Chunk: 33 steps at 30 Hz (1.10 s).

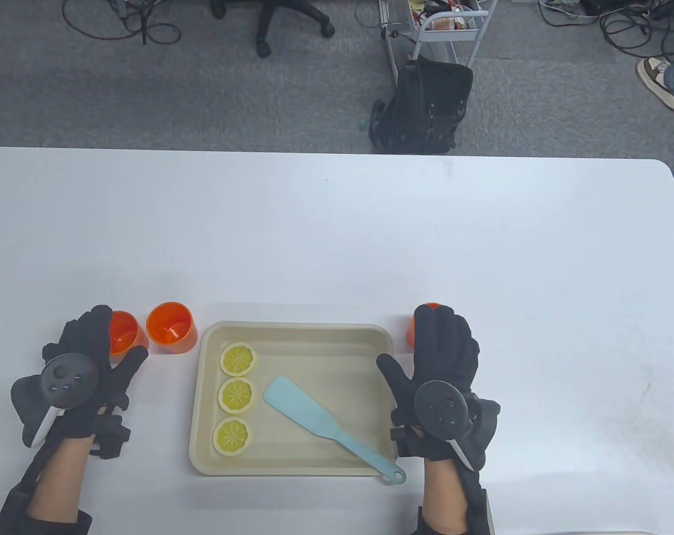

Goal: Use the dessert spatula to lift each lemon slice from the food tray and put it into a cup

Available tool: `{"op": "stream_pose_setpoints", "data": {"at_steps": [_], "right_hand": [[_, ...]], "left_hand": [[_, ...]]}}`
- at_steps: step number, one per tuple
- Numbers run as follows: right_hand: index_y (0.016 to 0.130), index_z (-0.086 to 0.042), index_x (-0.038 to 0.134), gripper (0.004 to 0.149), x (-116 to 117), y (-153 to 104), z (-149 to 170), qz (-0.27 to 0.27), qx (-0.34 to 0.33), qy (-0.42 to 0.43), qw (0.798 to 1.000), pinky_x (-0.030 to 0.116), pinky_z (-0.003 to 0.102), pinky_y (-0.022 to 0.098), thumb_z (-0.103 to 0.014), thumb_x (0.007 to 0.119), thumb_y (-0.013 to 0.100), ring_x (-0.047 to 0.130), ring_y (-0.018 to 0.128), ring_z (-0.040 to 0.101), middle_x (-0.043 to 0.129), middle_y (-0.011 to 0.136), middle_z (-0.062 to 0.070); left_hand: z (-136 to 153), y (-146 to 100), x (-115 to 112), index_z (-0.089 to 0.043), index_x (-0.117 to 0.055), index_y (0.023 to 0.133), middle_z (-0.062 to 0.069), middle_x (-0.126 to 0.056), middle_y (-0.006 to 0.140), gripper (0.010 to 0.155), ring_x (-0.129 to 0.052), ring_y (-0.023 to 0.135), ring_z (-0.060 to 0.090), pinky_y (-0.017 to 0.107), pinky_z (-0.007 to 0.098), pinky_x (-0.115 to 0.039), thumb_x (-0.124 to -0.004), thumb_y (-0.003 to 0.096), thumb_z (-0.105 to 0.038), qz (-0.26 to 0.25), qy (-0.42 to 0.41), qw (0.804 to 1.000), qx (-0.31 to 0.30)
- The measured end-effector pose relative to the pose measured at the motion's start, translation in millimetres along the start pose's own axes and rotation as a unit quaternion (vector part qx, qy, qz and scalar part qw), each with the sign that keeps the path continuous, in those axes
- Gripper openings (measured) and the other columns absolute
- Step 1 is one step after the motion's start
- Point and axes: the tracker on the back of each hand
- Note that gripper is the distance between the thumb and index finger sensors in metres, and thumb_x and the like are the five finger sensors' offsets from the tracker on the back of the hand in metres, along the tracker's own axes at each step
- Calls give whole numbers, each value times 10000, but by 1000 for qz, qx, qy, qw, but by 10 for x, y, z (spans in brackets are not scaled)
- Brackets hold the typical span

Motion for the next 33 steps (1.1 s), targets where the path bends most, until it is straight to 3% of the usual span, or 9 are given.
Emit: {"op": "stream_pose_setpoints", "data": {"at_steps": [9,15,21,25,33], "right_hand": [[1149,-276,293,926,7,6,-22,-5,-7,-1,1000,336,701,779,-544,852,461,365,1132,480,342,1222,124],[1151,-275,293,928,-53,-10,-92,2,-24,11,1000,330,702,780,-546,850,459,360,1134,480,340,1223,131],[1152,-275,296,928,-113,-69,-275,6,-60,27,998,331,705,778,-548,850,459,364,1133,483,352,1222,134],[1153,-275,298,930,-145,-118,-412,12,-84,23,996,330,705,780,-551,848,457,363,1134,485,356,1223,137],[1156,-273,298,928,-187,-231,-677,11,-136,23,990,330,708,779,-554,847,462,364,1135,487,370,1224,135]], "left_hand": [[25,3,33,-263,-268,1203,134,-449,1229,955,-464,1146,491,778,763,-300,-805,512,-645,0,-34,999,-2],[-31,-116,272,-213,-209,1193,137,-432,1216,1015,-484,1130,486,777,751,-323,-810,507,-657,-92,-104,990,-6],[-233,-294,419,-213,-232,1193,131,-480,1197,1031,-522,1117,479,769,757,-328,-836,490,-665,-111,-137,981,-83],[-390,-447,513,-202,-248,1192,135,-497,1189,1033,-532,1106,488,762,756,-342,-838,485,-670,-148,-111,977,-102],[-668,-688,543,-210,-260,1192,133,-504,1189,1024,-525,1111,489,764,758,-340,-839,484,-670,-156,-128,959,-200]]}}
Point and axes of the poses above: the tracker on the back of each hand, its own z axis roughly to the little-finger side, its own y axis roughly from the wrist to the fingertips, x = y × z
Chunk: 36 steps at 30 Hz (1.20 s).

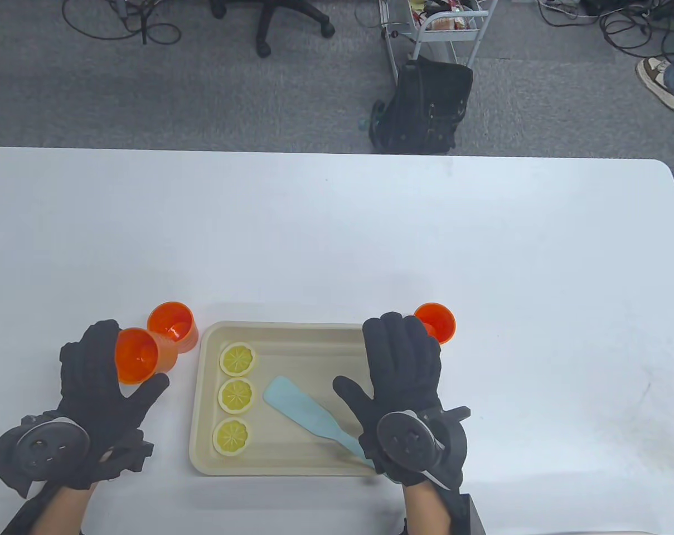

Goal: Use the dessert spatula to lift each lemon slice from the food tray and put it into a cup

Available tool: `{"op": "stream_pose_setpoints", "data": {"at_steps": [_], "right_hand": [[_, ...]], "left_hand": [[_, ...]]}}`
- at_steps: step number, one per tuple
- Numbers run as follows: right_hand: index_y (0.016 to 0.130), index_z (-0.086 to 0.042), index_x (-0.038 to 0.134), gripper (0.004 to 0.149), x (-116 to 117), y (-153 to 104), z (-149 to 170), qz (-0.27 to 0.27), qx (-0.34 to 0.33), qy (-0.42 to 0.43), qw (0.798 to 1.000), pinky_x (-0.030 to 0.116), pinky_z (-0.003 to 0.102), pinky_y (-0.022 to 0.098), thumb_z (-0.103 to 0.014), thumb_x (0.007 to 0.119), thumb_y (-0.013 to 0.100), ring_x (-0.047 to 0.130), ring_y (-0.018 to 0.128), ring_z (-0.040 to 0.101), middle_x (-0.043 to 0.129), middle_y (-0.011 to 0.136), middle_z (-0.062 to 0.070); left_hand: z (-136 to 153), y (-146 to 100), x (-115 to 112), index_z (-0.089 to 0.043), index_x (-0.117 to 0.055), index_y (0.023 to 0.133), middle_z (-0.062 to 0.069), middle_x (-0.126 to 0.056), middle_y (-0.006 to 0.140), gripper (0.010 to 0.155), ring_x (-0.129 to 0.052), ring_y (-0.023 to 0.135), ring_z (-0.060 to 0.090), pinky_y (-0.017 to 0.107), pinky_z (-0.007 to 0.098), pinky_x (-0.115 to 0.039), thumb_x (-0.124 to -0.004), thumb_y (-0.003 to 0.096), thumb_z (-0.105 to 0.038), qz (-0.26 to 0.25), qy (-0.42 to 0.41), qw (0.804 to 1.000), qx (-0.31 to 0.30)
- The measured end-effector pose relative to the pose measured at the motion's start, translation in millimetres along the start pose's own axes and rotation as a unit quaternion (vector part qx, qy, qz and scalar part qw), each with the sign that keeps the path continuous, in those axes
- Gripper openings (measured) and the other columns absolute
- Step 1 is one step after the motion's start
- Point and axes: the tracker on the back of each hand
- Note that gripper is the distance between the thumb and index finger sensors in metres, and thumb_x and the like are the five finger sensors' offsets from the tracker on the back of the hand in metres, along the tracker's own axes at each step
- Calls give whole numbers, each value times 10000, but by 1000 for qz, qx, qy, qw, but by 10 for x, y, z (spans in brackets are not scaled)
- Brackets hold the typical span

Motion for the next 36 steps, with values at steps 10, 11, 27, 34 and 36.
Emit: {"op": "stream_pose_setpoints", "data": {"at_steps": [10,11,27,34,36], "right_hand": [[1158,-266,287,944,193,-73,-473,-77,-94,-5,993,349,709,777,-560,850,460,404,1135,482,452,1212,129],[1158,-264,285,946,231,-82,-527,-91,-109,-3,990,354,709,776,-560,851,459,413,1134,481,462,1210,121],[1151,-236,270,1037,525,-187,-866,-166,-199,-22,966,396,701,778,-535,932,410,502,1130,440,533,1184,67],[1142,-187,389,1039,493,-257,-995,-125,-221,-32,967,473,692,771,-518,989,362,682,1064,379,673,1097,80],[1136,-187,437,1020,534,-273,-1020,-124,-229,-40,965,493,694,764,-544,977,348,724,1036,374,703,1073,94]], "left_hand": [[-423,-142,-237,-232,-340,1184,92,-601,1164,1042,-607,1097,455,765,752,-395,-885,426,-696,31,-6,994,-102],[-455,-147,-271,-230,-341,1184,92,-606,1164,1044,-611,1096,456,765,752,-399,-888,425,-693,42,-6,993,-112],[-636,-180,-455,-188,-347,1182,52,-700,1133,1118,-639,1104,419,771,743,-424,-912,375,-717,114,-47,978,-169],[-689,-200,-512,-165,-334,1177,33,-748,1103,1175,-657,1103,395,772,738,-433,-929,334,-727,140,-33,971,-189],[-697,-198,-516,-164,-328,1177,26,-759,1096,1185,-658,1108,383,776,735,-435,-934,327,-726,144,-35,969,-195]]}}
Point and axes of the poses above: the tracker on the back of each hand, its own z axis roughly to the little-finger side, its own y axis roughly from the wrist to the fingertips, x = y × z
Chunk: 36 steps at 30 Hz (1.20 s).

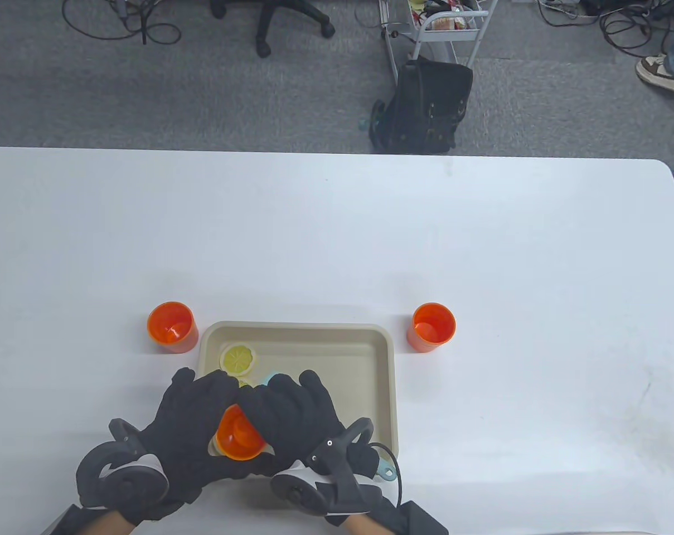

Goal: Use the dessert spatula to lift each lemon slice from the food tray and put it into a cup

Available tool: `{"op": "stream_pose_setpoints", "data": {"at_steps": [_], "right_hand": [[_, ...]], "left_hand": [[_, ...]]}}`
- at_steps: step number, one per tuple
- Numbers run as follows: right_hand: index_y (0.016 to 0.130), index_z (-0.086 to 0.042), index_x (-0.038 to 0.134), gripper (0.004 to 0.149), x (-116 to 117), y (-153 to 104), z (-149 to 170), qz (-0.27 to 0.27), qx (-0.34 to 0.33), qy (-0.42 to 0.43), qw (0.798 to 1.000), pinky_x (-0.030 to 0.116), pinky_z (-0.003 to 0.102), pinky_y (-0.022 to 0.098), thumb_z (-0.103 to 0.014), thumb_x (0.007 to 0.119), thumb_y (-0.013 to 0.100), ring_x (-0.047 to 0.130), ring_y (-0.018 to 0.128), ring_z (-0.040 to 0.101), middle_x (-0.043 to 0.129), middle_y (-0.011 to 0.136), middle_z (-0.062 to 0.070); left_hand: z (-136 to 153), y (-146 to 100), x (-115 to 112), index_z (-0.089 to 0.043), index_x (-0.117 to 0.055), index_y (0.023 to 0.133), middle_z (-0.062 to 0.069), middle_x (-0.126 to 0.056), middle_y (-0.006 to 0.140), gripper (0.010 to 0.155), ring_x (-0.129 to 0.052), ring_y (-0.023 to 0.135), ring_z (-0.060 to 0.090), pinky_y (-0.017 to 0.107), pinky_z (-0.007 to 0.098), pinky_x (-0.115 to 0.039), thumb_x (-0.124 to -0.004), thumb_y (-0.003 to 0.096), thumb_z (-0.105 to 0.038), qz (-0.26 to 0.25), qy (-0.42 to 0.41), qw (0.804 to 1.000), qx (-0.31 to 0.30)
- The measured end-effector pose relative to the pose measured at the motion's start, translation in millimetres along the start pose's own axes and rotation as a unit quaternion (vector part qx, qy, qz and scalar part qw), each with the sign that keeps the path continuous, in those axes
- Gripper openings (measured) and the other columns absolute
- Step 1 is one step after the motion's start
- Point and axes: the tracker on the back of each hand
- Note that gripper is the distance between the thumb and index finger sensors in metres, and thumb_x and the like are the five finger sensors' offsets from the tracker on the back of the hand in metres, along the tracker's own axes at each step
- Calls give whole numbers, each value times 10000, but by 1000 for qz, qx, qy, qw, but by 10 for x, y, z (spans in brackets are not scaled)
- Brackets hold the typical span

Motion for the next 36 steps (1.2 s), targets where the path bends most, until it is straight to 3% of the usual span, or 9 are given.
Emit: {"op": "stream_pose_setpoints", "data": {"at_steps": [14,20,24,29,36], "right_hand": [[1147,-172,428,1039,67,18,-98,44,27,-35,998,485,698,763,-578,954,349,691,1034,399,649,1084,130],[1150,-181,431,1040,-4,13,-2,39,61,-72,995,476,701,768,-568,969,349,689,1035,388,639,1083,114],[1152,-185,431,1039,-155,-51,290,58,127,-73,988,464,703,771,-563,972,351,680,1042,390,637,1086,112],[1156,-198,425,1032,-353,-222,784,101,230,-52,966,442,707,777,-542,983,358,655,1055,403,624,1098,113],[1161,-198,413,1027,-638,-649,1408,188,395,-53,898,407,715,774,-513,989,371,612,1072,427,601,1111,127]], "left_hand": [[23,-2,-34,-171,-325,1173,33,-754,1097,1172,-675,1099,364,777,711,-468,-919,331,-729,-30,-16,999,13],[-6,-9,-25,-169,-288,1176,102,-677,1152,1120,-594,1124,428,790,739,-400,-875,384,-702,-31,44,999,8],[134,-42,67,-226,-252,1183,103,-542,1225,1092,-503,1151,463,796,755,-339,-850,406,-708,-53,110,992,39],[415,-70,164,-252,-237,1186,120,-405,1263,1076,-436,1165,475,797,762,-287,-843,419,-703,-72,105,986,109],[793,-145,270,-262,-233,1188,134,-348,1272,1062,-405,1169,478,794,766,-269,-832,430,-704,-86,95,972,195]]}}
Point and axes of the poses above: the tracker on the back of each hand, its own z axis roughly to the little-finger side, its own y axis roughly from the wrist to the fingertips, x = y × z
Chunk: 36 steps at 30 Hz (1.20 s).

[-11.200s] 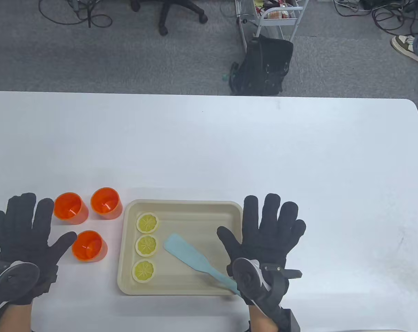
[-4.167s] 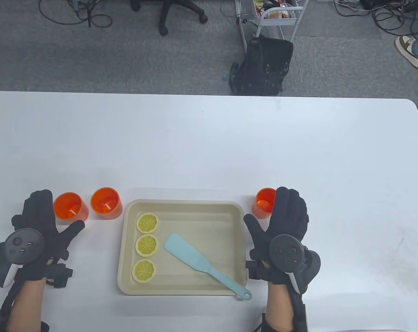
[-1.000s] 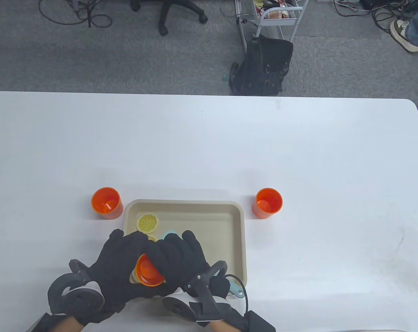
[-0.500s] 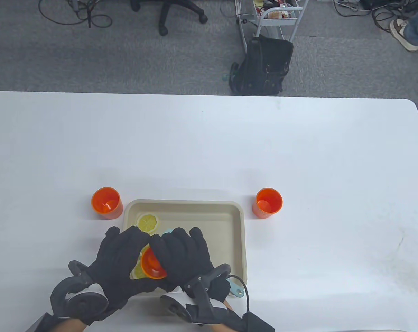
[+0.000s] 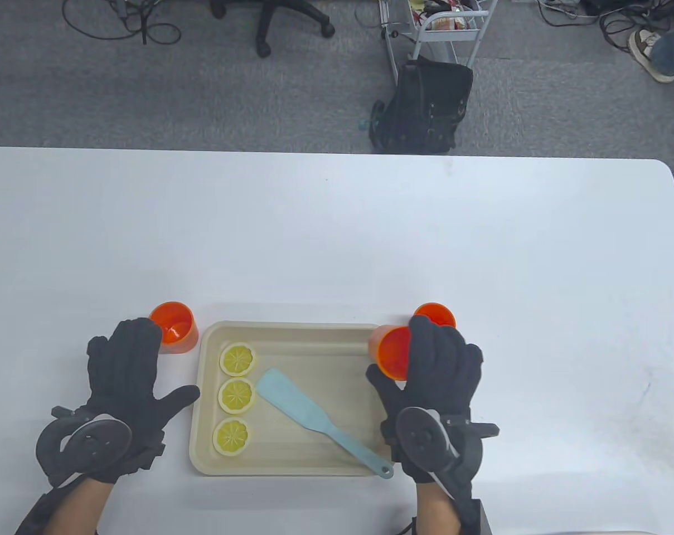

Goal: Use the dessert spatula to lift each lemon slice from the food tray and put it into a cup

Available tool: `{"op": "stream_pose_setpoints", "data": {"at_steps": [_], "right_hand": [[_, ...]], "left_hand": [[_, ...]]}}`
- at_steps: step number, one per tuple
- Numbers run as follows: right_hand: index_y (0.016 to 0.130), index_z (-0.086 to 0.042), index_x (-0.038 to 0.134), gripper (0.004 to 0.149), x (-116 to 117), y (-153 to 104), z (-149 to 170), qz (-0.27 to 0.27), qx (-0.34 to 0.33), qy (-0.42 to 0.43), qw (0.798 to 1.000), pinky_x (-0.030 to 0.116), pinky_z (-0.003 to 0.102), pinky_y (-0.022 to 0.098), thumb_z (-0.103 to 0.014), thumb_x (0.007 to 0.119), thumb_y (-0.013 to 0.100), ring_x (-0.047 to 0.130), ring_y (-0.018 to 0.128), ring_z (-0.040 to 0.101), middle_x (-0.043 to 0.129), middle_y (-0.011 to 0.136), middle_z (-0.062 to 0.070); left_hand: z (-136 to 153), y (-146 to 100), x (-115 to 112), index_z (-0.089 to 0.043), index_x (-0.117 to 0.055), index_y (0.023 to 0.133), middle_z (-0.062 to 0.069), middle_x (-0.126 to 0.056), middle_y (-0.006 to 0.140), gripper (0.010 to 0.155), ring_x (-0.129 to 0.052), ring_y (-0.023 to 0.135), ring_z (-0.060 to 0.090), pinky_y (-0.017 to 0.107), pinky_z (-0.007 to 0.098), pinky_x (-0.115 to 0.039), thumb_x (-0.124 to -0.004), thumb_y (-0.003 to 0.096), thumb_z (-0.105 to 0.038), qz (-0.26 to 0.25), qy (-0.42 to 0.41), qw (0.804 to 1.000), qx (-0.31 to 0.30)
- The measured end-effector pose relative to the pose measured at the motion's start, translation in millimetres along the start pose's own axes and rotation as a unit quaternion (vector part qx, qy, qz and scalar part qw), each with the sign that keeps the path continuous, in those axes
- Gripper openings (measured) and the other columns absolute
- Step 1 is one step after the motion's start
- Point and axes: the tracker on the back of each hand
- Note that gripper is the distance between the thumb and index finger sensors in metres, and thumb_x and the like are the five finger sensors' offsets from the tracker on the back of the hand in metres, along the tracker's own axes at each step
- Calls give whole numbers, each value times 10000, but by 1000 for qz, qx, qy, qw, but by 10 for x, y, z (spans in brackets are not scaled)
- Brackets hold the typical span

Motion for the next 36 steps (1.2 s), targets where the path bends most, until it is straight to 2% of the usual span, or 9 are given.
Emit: {"op": "stream_pose_setpoints", "data": {"at_steps": [4,8,11,15,26,31,36], "right_hand": [[1162,-193,400,1027,-42,56,323,18,79,-8,997,387,720,771,-490,992,376,589,1077,439,579,1118,142],[1163,-194,394,1021,-60,87,526,24,116,-21,993,387,721,767,-462,1001,387,582,1076,448,565,1123,149],[1163,-190,392,1018,-44,99,641,12,160,-25,987,397,724,757,-440,1005,390,591,1066,459,559,1125,169],[1162,-171,400,1018,57,122,753,-35,209,-36,977,401,726,751,-422,1015,391,595,1057,472,564,1119,190],[1158,-161,415,1025,477,162,876,-173,218,-82,957,419,719,750,-433,1025,380,615,1050,467,587,1109,184],[1158,-174,416,1019,554,163,894,-185,224,-106,951,423,715,751,-425,1026,381,615,1054,468,588,1115,177],[1156,-172,419,1015,617,151,933,-218,234,-111,941,421,713,752,-425,1026,382,605,1058,472,587,1115,181]], "left_hand": [[176,28,-8,-263,-232,1189,135,-339,1273,1058,-404,1169,481,794,767,-265,-830,434,-703,6,-16,999,41],[256,36,-16,-265,-234,1189,133,-334,1274,1056,-402,1170,481,792,768,-264,-828,435,-704,11,-13,998,57],[281,40,-25,-264,-233,1190,133,-331,1276,1060,-402,1169,484,792,768,-263,-829,432,-706,14,-12,998,62],[301,47,-36,-267,-234,1191,130,-329,1277,1052,-400,1171,484,791,770,-261,-825,439,-705,19,-11,998,67],[304,67,-44,-266,-240,1192,129,-336,1278,1046,-407,1169,487,788,774,-260,-823,442,-704,34,-5,997,71],[312,73,-46,-269,-243,1192,123,-340,1279,1046,-409,1169,488,788,775,-261,-823,439,-706,39,-2,996,74],[321,77,-51,-267,-245,1193,128,-341,1278,1042,-410,1168,489,788,775,-260,-821,444,-704,41,-3,996,78]]}}
Point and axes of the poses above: the tracker on the back of each hand, its own z axis roughly to the little-finger side, its own y axis roughly from the wrist to the fingertips, x = y × z
